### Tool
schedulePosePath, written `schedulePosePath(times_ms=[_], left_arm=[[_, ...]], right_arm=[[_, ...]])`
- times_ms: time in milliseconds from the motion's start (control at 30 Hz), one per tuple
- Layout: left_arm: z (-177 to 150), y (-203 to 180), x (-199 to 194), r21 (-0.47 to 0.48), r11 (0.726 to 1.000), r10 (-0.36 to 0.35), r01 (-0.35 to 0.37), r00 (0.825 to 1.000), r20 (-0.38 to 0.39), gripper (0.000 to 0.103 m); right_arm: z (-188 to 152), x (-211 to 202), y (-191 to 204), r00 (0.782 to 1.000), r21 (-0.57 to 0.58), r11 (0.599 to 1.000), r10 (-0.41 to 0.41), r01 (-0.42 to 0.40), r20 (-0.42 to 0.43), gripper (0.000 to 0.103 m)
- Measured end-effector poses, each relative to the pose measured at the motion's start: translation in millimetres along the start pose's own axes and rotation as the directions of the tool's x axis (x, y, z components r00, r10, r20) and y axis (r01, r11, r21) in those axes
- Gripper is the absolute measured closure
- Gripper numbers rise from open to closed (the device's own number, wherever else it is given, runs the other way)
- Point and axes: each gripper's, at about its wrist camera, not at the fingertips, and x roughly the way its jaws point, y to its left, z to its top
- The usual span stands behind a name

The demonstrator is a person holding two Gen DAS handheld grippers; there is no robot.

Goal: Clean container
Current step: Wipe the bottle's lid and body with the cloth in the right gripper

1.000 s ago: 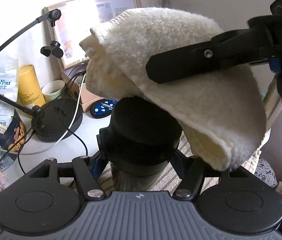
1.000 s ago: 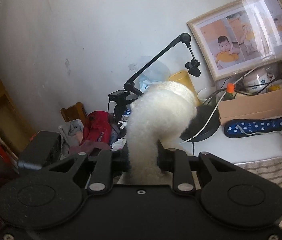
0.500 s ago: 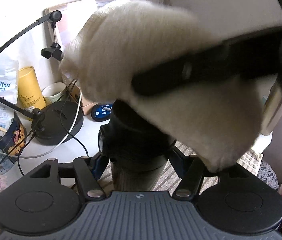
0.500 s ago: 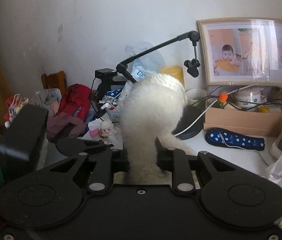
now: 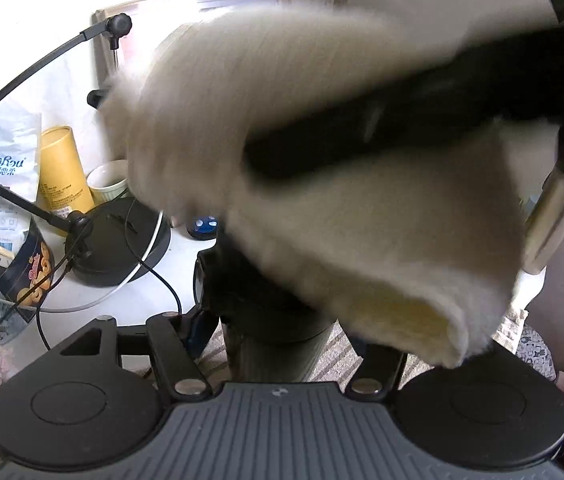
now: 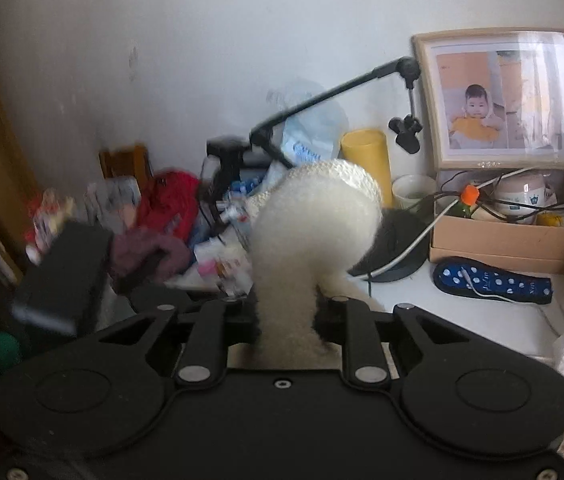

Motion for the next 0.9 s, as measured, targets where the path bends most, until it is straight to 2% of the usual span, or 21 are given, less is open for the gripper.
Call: schedulePosePath(times_ms=[67,167,233,400,500,600,700,800,867,900], left_arm=[[0,3,-3,-0.016,1.000,-0.004,0.004,1.000,0.000,0.039],[-2,5,-5,-0.023,1.000,-0.010,0.010,1.000,0.004,0.039],[-2,6,-6,-0.023,1.000,-0.014,0.014,1.000,0.006,0.039],[0,11,-4,-0.035,0.999,-0.022,0.023,1.000,0.008,0.039],[1,9,-3,-0.029,0.999,-0.025,0.026,1.000,0.004,0.039],[1,6,-1,-0.006,1.000,-0.026,0.026,1.000,-0.004,0.039],[2,5,0,0.006,1.000,-0.027,0.027,1.000,-0.011,0.039],[2,6,0,0.005,1.000,-0.026,0.026,1.000,-0.016,0.039],[1,8,-1,0.000,1.000,-0.026,0.026,0.999,-0.020,0.039],[2,8,-1,-0.002,1.000,-0.028,0.028,0.999,-0.024,0.039]], right_arm=[[3,-17,-9,0.998,0.049,0.999,0.001,-0.004,0.063,0.084],[2,-45,-29,0.989,0.132,0.991,-0.042,0.023,0.144,0.084],[-4,-60,-44,0.982,0.192,0.980,-0.092,0.059,0.168,0.084],[-33,-83,-74,0.964,0.296,0.940,-0.222,0.173,0.143,0.083],[-53,-80,-81,0.971,0.337,0.925,-0.221,0.178,0.095,0.083],[-67,-69,-80,0.988,0.398,0.915,-0.118,0.068,0.101,0.083],[-75,-57,-79,0.987,0.487,0.868,0.016,-0.093,0.160,0.083],[-80,-43,-80,0.959,0.563,0.783,0.155,-0.266,0.238,0.083],[-86,-29,-86,0.937,0.621,0.705,0.220,-0.344,0.270,0.083],[-92,-20,-91,0.932,0.658,0.661,0.227,-0.359,0.281,0.083]])
